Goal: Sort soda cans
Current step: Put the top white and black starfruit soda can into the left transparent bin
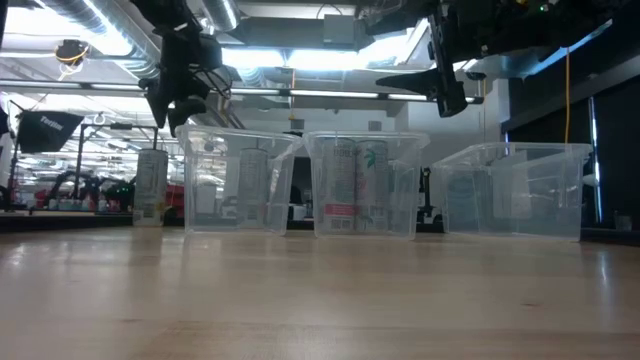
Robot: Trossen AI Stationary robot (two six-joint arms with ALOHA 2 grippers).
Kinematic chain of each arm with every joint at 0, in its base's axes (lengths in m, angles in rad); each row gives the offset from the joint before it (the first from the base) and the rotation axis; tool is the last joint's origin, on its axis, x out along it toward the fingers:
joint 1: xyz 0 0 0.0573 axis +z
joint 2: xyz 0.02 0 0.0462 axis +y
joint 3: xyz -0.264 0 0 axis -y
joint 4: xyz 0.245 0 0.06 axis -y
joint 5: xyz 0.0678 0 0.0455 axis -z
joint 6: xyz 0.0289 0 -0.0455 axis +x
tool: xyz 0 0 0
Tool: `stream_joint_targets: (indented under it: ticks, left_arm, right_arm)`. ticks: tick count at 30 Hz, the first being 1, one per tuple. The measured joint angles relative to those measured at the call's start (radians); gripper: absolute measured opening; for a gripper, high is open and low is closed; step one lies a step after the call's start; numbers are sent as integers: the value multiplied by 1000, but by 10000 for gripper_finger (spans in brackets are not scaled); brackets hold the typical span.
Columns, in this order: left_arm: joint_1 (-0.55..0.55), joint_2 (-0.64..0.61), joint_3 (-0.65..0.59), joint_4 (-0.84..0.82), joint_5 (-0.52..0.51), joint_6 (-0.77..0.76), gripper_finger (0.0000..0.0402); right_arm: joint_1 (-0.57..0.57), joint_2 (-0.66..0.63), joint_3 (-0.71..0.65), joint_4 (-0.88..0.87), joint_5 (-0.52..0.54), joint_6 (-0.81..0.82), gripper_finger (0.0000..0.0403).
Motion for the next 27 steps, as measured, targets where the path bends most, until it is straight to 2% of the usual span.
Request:
stream_joint_targets:
  ticks: [3, 8, 15, 19, 22, 27]
  left_arm:
    - [-1, 0, 0, 3, 2, -39, 265]
    - [15, 0, 0, 8, 87, -19, 279]
    - [57, 0, 0, -16, 144, -40, 391]
    - [73, 0, 0, -49, 169, -70, 390]
    - [77, 0, 0, -75, 176, -37, 398]
    - [74, -1, 0, -77, 177, -15, 385]
  right_arm:
    - [0, 0, 0, -4, 0, 0, 312]
    - [0, 0, 0, -8, 0, -1, 312]
    - [0, 0, 0, -8, 0, -1, 312]
    - [0, 0, 0, -8, 0, -1, 312]
    - [0, 0, 0, -8, 0, -1, 312]
    - [0, 0, 0, -10, 0, -1, 312]
